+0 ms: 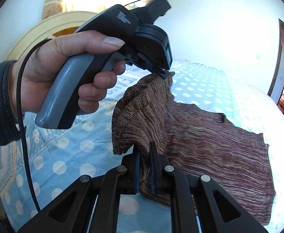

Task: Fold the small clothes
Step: 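Lift the held edge with the left gripper and fold it over the sweater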

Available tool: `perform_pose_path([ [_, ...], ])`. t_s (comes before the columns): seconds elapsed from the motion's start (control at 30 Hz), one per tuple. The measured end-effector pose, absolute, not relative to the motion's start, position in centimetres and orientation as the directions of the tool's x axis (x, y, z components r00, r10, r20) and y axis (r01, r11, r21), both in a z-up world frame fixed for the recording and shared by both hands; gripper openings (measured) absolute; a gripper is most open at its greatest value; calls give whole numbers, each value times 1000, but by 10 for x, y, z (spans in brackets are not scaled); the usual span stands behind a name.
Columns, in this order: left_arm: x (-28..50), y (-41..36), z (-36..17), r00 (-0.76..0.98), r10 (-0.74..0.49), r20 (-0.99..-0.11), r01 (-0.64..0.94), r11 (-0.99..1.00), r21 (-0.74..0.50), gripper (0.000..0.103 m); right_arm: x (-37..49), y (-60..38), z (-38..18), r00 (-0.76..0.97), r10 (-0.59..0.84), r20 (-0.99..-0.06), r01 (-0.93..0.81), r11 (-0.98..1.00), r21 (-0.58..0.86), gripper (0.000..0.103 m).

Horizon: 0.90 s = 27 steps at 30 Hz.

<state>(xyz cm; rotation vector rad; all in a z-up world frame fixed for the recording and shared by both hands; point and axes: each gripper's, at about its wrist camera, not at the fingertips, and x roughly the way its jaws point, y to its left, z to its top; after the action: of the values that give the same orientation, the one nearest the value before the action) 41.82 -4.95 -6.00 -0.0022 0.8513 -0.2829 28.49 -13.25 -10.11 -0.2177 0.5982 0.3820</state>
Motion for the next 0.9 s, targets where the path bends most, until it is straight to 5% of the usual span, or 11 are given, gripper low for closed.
perform_pose_path([
  [0.47,405,-139,-28,637,-341,-691,366,923,-118,8,263,-210,-82,793,282,-540,-320,947,26,8],
  [0.9,410,-231,-52,560,-410,-720,462,876,-139,7,261,-293,-87,777,226,-588,-181,974,134,7],
])
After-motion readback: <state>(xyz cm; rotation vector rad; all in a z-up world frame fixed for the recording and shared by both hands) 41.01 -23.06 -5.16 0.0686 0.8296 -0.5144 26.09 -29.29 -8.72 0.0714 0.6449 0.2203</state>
